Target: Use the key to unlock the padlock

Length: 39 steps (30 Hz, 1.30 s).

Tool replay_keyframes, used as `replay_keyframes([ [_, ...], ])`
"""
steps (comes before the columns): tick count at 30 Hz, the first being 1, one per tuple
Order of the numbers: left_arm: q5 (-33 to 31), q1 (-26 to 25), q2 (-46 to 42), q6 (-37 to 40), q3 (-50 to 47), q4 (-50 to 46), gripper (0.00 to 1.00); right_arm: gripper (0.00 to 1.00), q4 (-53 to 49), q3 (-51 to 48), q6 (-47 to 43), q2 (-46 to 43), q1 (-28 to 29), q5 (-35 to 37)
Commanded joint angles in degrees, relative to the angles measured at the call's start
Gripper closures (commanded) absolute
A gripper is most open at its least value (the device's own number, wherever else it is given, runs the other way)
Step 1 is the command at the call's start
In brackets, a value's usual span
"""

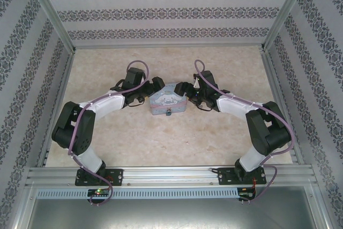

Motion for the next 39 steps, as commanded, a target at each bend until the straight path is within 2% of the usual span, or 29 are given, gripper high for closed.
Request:
replay_keyframes([
  [1, 3.92, 0.46, 0.87, 1.71, 2.39, 3.13, 0.01, 0.19, 3.04, -0.66, 2.55, 0.73, 1.31, -2.35],
  [17, 5.34, 3.76, 5.28, 5.74, 4.48, 2.73, 0.01, 0.17, 1.02, -0.32, 2.0, -0.95, -1.16, -1.49],
  [22, 6.01, 5.51, 4.97, 6.43, 3.63, 2.2, 0.01, 0.16, -3.39, -0.88, -1.4, -3.81, -3.67, 0.39],
  [26, 5.65, 7.5, 1.38, 7.11, 0.77, 1.77, 0.01, 0.16, -9.16, -1.4, -6.08, -7.17, -6.23, 2.37],
  [29, 4.97, 8.27, -3.43, 7.55, -1.89, 0.64, 0.01, 0.21, -14.07, -2.13, -10.11, -9.08, -8.67, 3.81],
  [34, 6.79, 8.1, -12.53, 5.54, -7.42, 0.45, 0.01, 0.4, -21.87, -1.04, -17.1, -8.5, -11.35, 5.53],
  [39, 7.49, 6.16, -21.26, 3.61, -12.9, 0.78, 0.01, 0.49, -28.89, 2.73, -23.88, -4.77, -11.24, 8.86],
])
